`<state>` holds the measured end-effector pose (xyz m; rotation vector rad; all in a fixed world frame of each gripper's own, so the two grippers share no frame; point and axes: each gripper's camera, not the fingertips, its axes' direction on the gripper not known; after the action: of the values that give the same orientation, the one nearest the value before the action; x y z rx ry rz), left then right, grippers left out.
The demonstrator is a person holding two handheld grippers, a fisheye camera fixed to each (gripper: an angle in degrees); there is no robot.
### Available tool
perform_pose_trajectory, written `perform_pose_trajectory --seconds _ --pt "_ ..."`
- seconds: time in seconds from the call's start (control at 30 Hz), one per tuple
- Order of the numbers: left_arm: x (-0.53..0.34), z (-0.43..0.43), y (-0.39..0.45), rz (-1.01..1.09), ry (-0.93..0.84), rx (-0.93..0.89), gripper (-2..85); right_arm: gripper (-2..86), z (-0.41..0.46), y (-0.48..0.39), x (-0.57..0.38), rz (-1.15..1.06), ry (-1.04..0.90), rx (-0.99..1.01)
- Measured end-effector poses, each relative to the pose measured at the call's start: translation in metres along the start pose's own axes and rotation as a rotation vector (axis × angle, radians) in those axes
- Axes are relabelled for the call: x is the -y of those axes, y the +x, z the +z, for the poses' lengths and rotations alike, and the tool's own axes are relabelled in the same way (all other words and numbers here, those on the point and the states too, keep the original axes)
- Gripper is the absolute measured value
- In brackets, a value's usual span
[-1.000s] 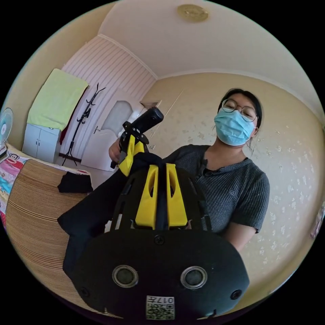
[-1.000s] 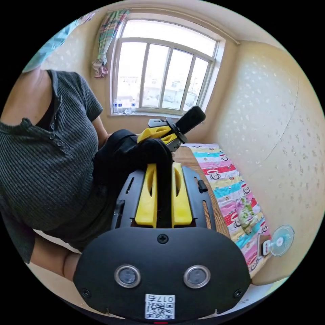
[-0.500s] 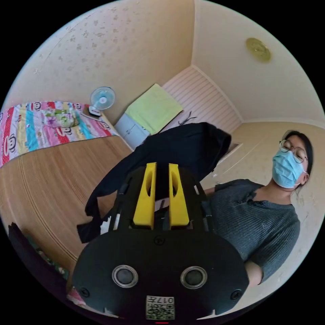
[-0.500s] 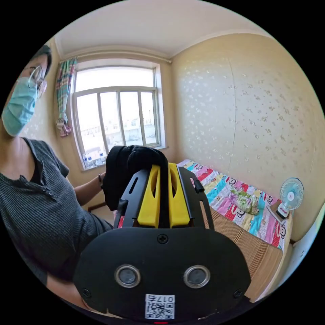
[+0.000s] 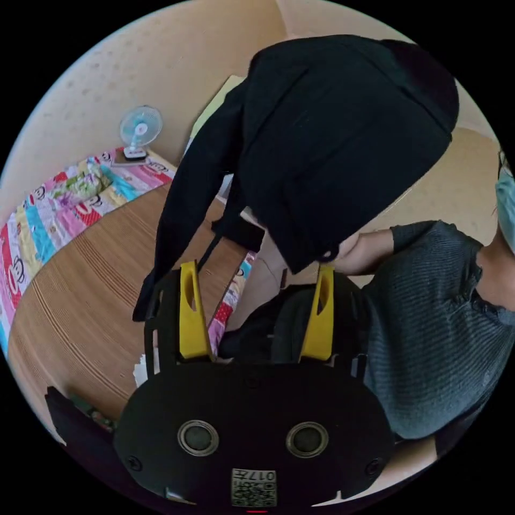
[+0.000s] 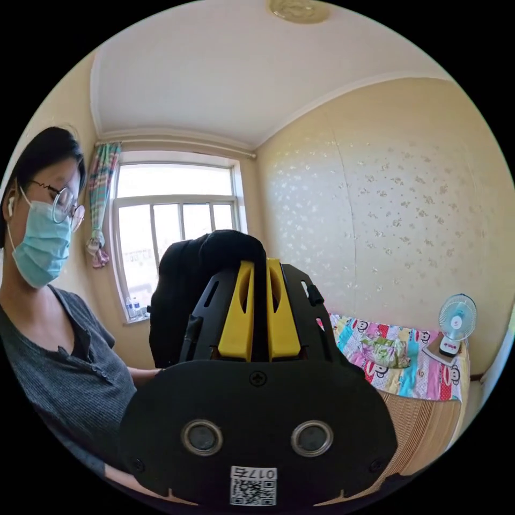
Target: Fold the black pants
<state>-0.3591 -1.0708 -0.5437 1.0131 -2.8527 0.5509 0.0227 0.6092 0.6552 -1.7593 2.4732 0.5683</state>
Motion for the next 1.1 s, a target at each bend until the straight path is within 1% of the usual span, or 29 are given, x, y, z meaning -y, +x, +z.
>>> perform_pose_trajectory --seconds 0.07,0.1,0.13,0.17,0.23,0.3,0.37,0.43,0.5,0.53,0.57,0.6,0.63,0.67,0.7,0.77,0.8,0.87,0.9,0.97,1.0,1.07,1.1 --pt "0.006 0.0 0.016 0.027 0.176 -0.009 20.5 2.8 -0.009 0.0 0.011 0.029 0.013 -0.081" --pt "0.007 -0.001 0.019 0.031 0.215 -0.016 18.2 2.8 -0.012 0.001 0.014 0.036 0.013 -0.098" --pt "0.007 -0.003 0.022 0.038 0.261 -0.016 12.8 2.8 -0.02 0.004 0.018 0.052 0.015 -0.137" --pt "0.007 -0.007 0.023 0.037 0.279 0.026 6.5 2.8 -0.031 0.007 0.021 0.067 0.025 -0.181" --pt "0.004 -0.017 0.023 0.074 0.312 0.046 5.2 2.9 -0.051 0.016 0.023 0.09 0.035 -0.255" --pt "0.003 -0.034 0.018 0.095 0.345 0.003 4.7 2.9 -0.075 0.028 0.021 0.113 0.034 -0.328" --pt "0.002 -0.067 0.004 0.142 0.444 -0.169 4.2 3.1 -0.104 0.056 0.006 0.214 -0.006 -0.395" --pt "0.005 -0.089 -0.006 0.181 0.505 -0.294 3.9 3.2 -0.121 0.085 -0.017 0.331 -0.048 -0.351" --pt "0.013 -0.102 -0.006 0.198 0.497 -0.242 3.8 2.9 -0.134 0.114 -0.049 0.441 -0.07 -0.231" --pt "0.017 -0.108 -0.005 0.208 0.488 -0.202 3.6 2.7 -0.141 0.132 -0.073 0.517 -0.06 -0.122" --pt "0.024 -0.111 -0.005 0.214 0.465 -0.196 3.6 2.5 -0.149 0.148 -0.097 0.59 -0.025 -0.001" --pt "0.027 -0.112 -0.005 0.22 0.45 -0.2 3.6 2.5 -0.153 0.155 -0.109 0.627 0.002 0.056" --pt "0.034 -0.111 -0.003 0.241 0.42 -0.215 3.6 2.3 -0.164 0.168 -0.131 0.709 0.068 0.145" --pt "0.042 -0.107 -0.001 0.263 0.381 -0.24 3.6 2.2 -0.178 0.179 -0.149 0.793 0.14 0.179" --pt "0.047 -0.104 0.0 0.271 0.358 -0.254 3.5 2.2 -0.186 0.183 -0.155 0.832 0.169 0.175" --pt "0.067 -0.088 0.011 0.309 0.235 -0.291 3.5 2.1 -0.228 0.195 -0.153 0.928 0.247 0.053" --pt "0.072 -0.083 0.015 0.322 0.204 -0.29 3.4 2.1 -0.24 0.196 -0.144 0.921 0.259 0.012" --pt "0.089 -0.073 0.033 0.367 0.11 -0.288 3.0 2.1 -0.285 0.2 -0.082 0.794 0.263 -0.143" --pt "0.093 -0.072 0.037 0.371 0.094 -0.285 3.0 2.1 -0.294 0.2 -0.062 0.752 0.263 -0.178" --pt "0.105 -0.084 0.051 0.401 0.084 -0.268 2.9 2.3 -0.318 0.194 0.024 0.581 0.285 -0.296" --pt "0.107 -0.091 0.054 0.41 0.094 -0.264 2.9 2.3 -0.321 0.192 0.047 0.529 0.296 -0.305" --pt "0.116 -0.13 0.065 0.451 0.165 -0.239 3.2 2.6 -0.317 0.186 0.131 0.344 0.317 -0.281" --pt "0.118 -0.142 0.067 0.456 0.186 -0.225 3.2 2.7 -0.313 0.186 0.151 0.307 0.317 -0.267"
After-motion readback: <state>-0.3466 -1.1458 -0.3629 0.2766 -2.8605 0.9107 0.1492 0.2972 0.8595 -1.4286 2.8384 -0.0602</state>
